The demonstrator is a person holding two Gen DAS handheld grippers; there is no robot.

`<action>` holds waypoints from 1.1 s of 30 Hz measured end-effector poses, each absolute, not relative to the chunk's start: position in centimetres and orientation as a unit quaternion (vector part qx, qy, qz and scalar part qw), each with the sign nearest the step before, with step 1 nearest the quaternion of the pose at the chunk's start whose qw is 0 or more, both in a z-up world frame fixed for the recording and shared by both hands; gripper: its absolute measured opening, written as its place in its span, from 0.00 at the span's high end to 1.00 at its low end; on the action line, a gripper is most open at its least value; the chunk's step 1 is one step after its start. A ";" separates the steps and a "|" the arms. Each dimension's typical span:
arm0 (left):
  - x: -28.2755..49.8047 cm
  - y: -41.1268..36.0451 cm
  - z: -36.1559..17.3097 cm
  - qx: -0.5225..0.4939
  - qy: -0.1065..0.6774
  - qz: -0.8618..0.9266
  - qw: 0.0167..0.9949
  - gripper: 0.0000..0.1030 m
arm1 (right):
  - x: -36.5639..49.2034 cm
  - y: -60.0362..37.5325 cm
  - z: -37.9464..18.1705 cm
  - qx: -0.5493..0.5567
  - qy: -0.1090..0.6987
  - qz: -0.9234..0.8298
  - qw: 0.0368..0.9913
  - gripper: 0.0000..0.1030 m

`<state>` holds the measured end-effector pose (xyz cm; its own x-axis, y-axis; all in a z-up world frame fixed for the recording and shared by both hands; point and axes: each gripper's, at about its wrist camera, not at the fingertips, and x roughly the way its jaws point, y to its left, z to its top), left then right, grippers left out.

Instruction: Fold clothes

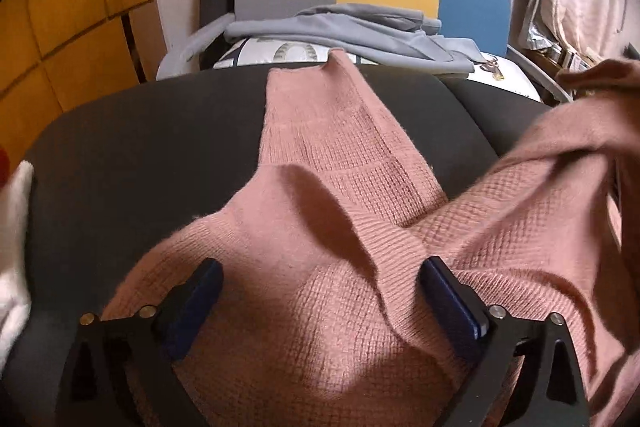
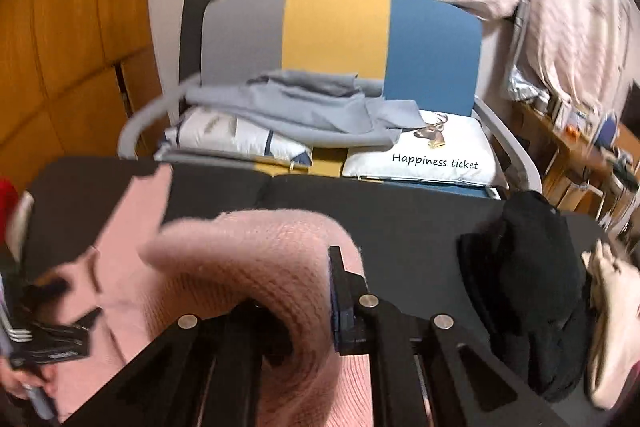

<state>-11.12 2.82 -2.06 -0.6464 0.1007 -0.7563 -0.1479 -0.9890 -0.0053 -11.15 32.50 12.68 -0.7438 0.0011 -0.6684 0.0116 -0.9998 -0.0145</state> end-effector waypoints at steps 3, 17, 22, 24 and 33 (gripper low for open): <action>-10.8 3.1 -2.0 -0.407 0.038 0.910 0.073 0.00 | -9.0 33.7 12.8 0.359 -0.014 -0.933 0.004 0.90; -10.2 2.0 -1.6 -0.422 0.028 0.905 0.054 0.00 | -1.4 45.8 8.1 0.373 -0.169 -0.906 -0.110 0.92; -9.9 1.3 -0.9 -0.433 0.008 0.900 0.048 0.00 | -0.1 46.1 8.6 0.378 -0.144 -0.909 -0.102 0.87; -10.0 1.1 -0.4 -0.432 0.021 0.901 0.046 0.00 | -0.1 45.6 8.2 0.384 -0.146 -0.906 -0.099 0.78; -11.0 0.6 -1.4 -0.437 0.154 0.886 -0.010 0.00 | -2.6 42.2 2.3 0.474 -0.140 -0.868 -0.051 0.87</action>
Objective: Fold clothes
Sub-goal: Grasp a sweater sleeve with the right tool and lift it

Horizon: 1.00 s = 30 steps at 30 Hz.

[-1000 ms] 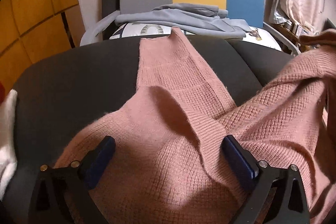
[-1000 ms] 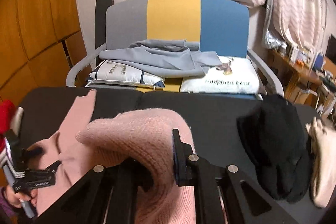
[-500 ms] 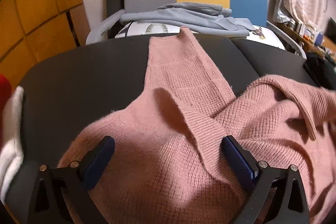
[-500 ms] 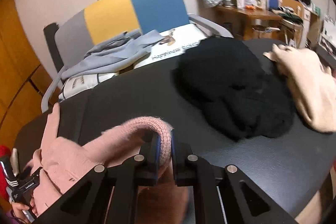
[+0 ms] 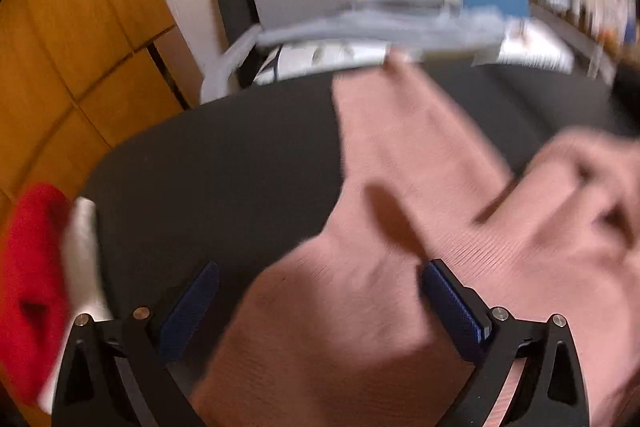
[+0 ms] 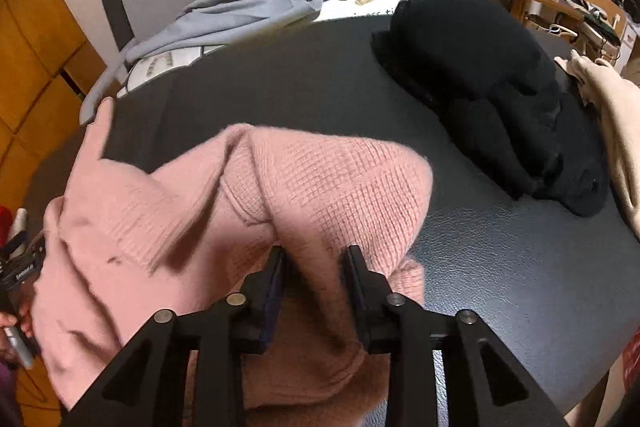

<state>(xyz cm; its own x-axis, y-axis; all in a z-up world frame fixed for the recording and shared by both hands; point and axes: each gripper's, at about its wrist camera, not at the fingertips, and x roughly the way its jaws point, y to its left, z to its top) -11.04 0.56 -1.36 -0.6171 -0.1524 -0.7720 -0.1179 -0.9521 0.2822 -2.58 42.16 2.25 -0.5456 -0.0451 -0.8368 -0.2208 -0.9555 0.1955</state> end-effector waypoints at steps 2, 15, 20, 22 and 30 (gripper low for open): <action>-10.2 -0.4 -1.4 0.416 -0.131 -0.900 0.003 0.12 | -2.5 42.6 2.7 -0.454 0.154 0.876 0.054 0.93; -6.7 -1.3 -0.1 0.415 -0.012 -0.908 -0.059 0.88 | 8.7 55.7 7.0 -0.357 0.216 0.867 0.273 0.91; -6.2 -3.4 0.6 0.426 0.038 -0.901 -0.070 0.87 | 12.1 57.7 4.4 -0.372 0.250 0.833 0.325 0.76; -6.3 -3.3 0.8 0.434 0.031 -0.897 -0.076 0.85 | 13.6 57.7 5.0 -0.337 0.260 0.832 0.355 0.73; -8.2 -1.4 4.2 0.393 -0.026 -0.917 -0.064 0.20 | 5.3 48.7 7.8 -0.329 0.212 0.915 0.097 0.64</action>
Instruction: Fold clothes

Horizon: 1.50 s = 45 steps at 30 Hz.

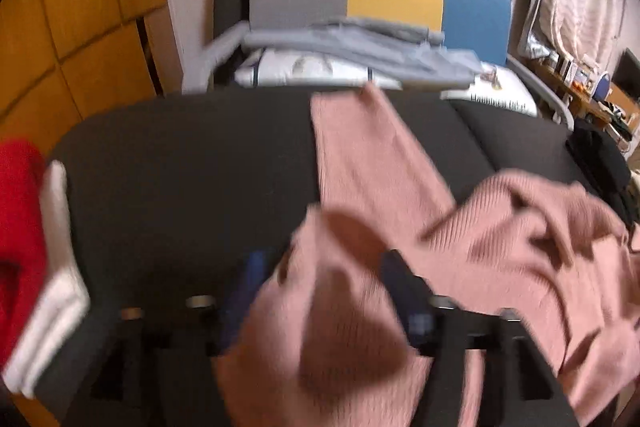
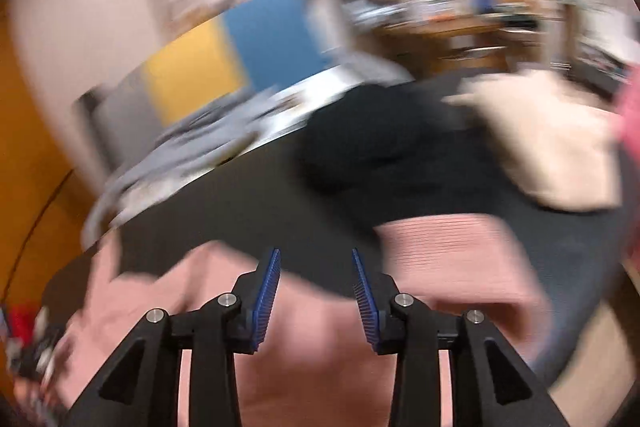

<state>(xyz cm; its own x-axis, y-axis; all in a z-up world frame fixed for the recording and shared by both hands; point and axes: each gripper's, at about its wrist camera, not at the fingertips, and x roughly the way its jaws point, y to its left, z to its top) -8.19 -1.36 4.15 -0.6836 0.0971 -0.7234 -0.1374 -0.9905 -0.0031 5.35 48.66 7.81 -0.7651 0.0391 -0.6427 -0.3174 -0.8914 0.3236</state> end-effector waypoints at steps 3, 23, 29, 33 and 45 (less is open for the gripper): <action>-9.2 0.6 5.7 -0.361 0.063 0.927 0.076 0.11 | 1.2 43.7 5.9 -0.372 0.220 0.901 -0.011 0.63; -17.3 16.5 -0.5 -0.399 0.259 0.824 0.306 0.07 | -4.7 42.9 -4.7 -0.391 0.577 0.714 -0.074 0.37; -17.5 15.8 -1.7 -0.428 0.184 0.822 0.328 0.48 | -6.8 41.6 -4.3 -0.422 0.501 0.754 -0.050 0.47; -18.0 15.3 -0.8 -0.457 0.127 0.817 0.329 0.80 | -9.3 39.4 -2.0 -0.444 0.396 0.803 -0.041 0.95; -26.0 11.6 2.2 -0.446 0.068 0.874 0.183 0.96 | -20.4 38.0 6.0 -0.376 0.266 0.887 -0.038 0.80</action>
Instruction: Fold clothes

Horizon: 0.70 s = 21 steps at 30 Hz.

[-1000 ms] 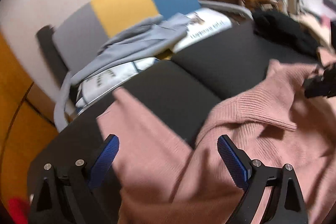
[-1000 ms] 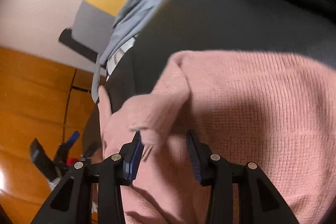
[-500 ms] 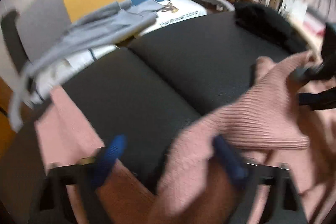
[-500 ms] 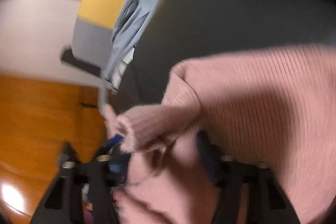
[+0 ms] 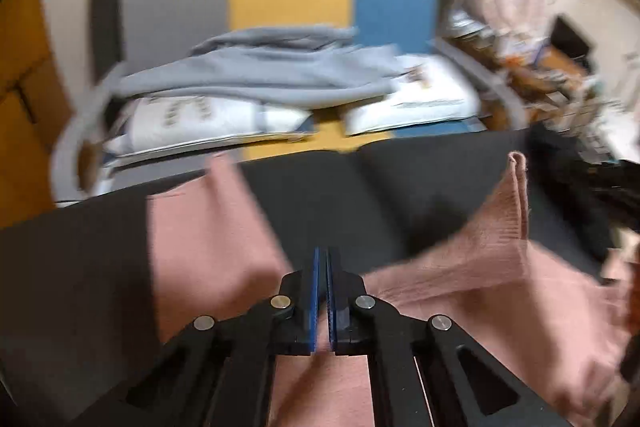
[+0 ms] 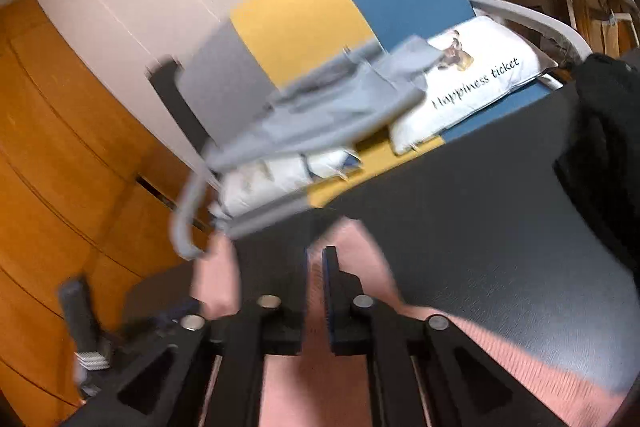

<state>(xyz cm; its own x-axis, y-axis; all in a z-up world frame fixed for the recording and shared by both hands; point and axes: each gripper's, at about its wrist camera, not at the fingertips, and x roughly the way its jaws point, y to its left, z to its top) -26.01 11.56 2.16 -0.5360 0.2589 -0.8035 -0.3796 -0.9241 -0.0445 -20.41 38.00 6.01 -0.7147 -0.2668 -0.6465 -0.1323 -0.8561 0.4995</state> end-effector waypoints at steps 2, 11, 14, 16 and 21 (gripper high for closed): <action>-26.3 9.7 1.1 -0.472 0.056 0.865 0.159 0.96 | -21.0 37.1 4.6 0.437 -0.225 -0.871 -0.011 0.76; -17.1 2.3 -1.7 -0.470 0.060 0.869 0.142 0.32 | -11.5 31.1 0.3 0.529 -0.135 -0.834 0.081 0.70; -14.3 1.9 -2.0 -0.441 0.078 0.887 0.110 0.23 | -9.5 30.6 0.0 0.509 -0.096 -0.853 0.060 0.71; -13.7 2.1 -2.4 -0.438 0.077 0.891 0.095 0.23 | -9.0 29.9 0.0 0.506 -0.062 -0.859 0.047 0.70; -14.8 2.2 -3.0 -0.461 0.018 0.884 0.074 0.26 | -8.6 28.8 0.1 0.507 -0.012 -0.862 0.030 0.70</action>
<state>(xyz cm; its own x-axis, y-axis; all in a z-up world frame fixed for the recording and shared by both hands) -14.80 2.21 -3.04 -0.5642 0.1143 -0.8177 -0.1468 -0.9885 -0.0369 -8.59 28.83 0.13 -0.4850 -0.0642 -0.8721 0.0405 -0.9979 0.0509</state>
